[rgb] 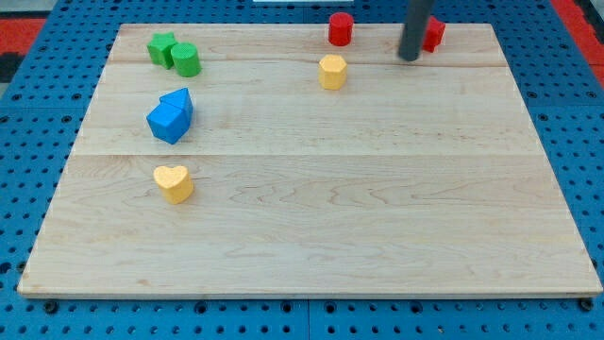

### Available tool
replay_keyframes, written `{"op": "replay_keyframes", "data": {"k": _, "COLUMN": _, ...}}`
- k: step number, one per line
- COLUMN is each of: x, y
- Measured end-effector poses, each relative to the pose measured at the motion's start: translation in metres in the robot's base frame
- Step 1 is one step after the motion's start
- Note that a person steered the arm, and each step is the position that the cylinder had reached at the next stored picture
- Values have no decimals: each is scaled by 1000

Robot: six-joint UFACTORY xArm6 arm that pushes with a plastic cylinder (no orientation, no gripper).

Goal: Push the yellow hexagon to the left side of the red star

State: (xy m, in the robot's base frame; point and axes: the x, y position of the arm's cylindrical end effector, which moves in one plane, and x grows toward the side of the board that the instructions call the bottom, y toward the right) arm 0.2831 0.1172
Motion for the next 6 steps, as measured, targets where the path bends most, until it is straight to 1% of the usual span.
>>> {"op": "replay_keyframes", "data": {"k": 1, "x": 56, "y": -59}}
{"op": "replay_keyframes", "data": {"k": 2, "x": 58, "y": -90}}
{"op": "replay_keyframes", "data": {"k": 3, "x": 7, "y": -90}}
{"op": "replay_keyframes", "data": {"k": 4, "x": -11, "y": -22}}
{"op": "replay_keyframes", "data": {"k": 5, "x": -20, "y": 5}}
{"op": "replay_keyframes", "data": {"k": 6, "x": -16, "y": -118}}
